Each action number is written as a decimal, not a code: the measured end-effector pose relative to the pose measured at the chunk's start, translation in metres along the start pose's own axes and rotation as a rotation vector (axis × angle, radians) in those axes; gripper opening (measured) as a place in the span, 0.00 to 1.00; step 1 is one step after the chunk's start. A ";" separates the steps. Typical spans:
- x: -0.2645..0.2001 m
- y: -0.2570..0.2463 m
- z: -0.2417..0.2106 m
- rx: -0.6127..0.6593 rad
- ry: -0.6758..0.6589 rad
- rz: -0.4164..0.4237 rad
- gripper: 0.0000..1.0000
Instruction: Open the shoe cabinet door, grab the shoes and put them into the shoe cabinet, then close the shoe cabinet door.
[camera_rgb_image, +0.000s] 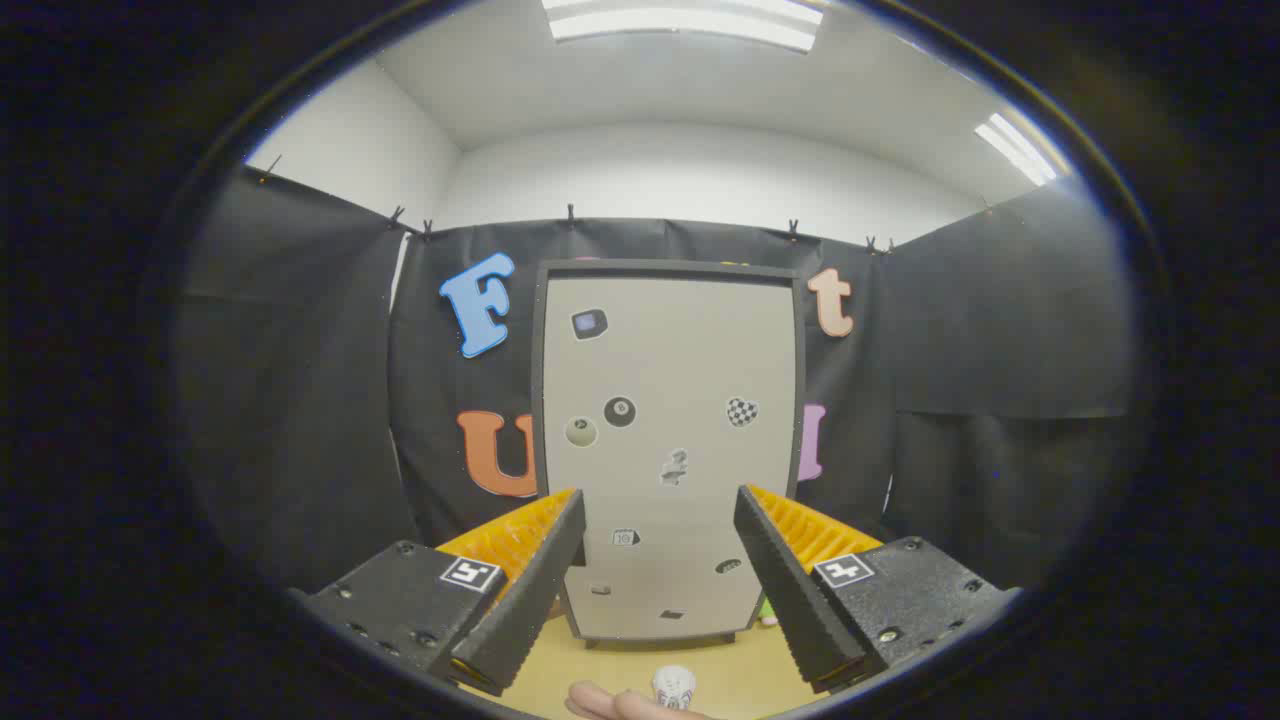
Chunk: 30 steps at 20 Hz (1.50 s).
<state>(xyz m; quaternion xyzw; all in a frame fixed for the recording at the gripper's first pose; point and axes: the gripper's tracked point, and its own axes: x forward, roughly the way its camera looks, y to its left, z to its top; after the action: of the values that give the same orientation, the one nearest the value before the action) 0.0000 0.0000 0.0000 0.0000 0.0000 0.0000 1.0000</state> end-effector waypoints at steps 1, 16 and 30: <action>0.001 0.002 -0.001 0.004 -0.001 -0.003 0.99; 0.069 0.033 -0.045 -0.030 0.005 0.018 0.99; 0.237 0.090 -0.125 -0.037 0.016 0.085 0.99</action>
<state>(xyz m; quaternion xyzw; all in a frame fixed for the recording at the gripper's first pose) 0.2371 0.0897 -0.1253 -0.0183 0.0082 0.0425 0.9989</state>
